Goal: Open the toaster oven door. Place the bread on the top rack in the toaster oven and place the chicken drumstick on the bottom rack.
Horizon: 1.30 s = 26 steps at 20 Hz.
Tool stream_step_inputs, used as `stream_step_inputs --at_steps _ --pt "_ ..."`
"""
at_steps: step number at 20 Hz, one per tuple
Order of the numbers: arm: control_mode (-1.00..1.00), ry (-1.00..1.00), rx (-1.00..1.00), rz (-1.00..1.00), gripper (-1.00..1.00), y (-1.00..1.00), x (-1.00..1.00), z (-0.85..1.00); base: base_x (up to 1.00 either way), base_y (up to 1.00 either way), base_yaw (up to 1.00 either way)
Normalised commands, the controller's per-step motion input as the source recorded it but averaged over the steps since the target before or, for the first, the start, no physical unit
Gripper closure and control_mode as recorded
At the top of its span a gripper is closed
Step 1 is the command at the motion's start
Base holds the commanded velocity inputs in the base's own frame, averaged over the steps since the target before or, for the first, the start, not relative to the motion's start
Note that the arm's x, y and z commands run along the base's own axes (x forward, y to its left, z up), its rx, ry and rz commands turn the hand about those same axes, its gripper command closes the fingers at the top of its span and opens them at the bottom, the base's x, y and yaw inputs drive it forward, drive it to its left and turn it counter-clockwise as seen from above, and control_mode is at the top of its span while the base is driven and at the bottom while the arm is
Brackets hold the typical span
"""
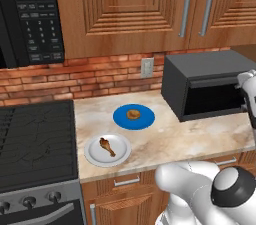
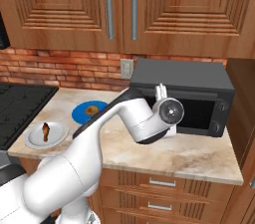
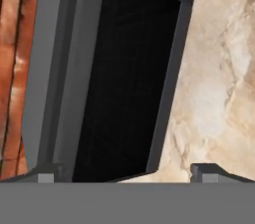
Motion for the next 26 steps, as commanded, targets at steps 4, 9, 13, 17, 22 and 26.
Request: stream_step_inputs --at_steps 4,9,13,17,22,26 --pt "-1.00 -0.17 0.07 0.00 -1.00 -0.18 0.23 -0.01 0.00 0.00 0.00" --pt "-1.00 -0.17 0.10 0.00 -1.00 -0.14 0.32 0.00 0.00 0.00 0.00" --pt "-1.00 -0.06 0.09 0.00 -1.00 -0.11 0.50 0.00 0.00 0.00 0.00" --pt "-1.00 -0.08 0.04 0.00 -1.00 -0.13 0.39 0.00 0.00 0.00 0.00" --pt "-1.00 -0.12 0.02 0.01 -1.00 -0.22 0.18 0.00 0.00 0.00 0.00" --pt "-1.00 -0.14 -0.02 0.02 -1.00 -0.13 0.20 -0.06 0.00 0.00 0.00"
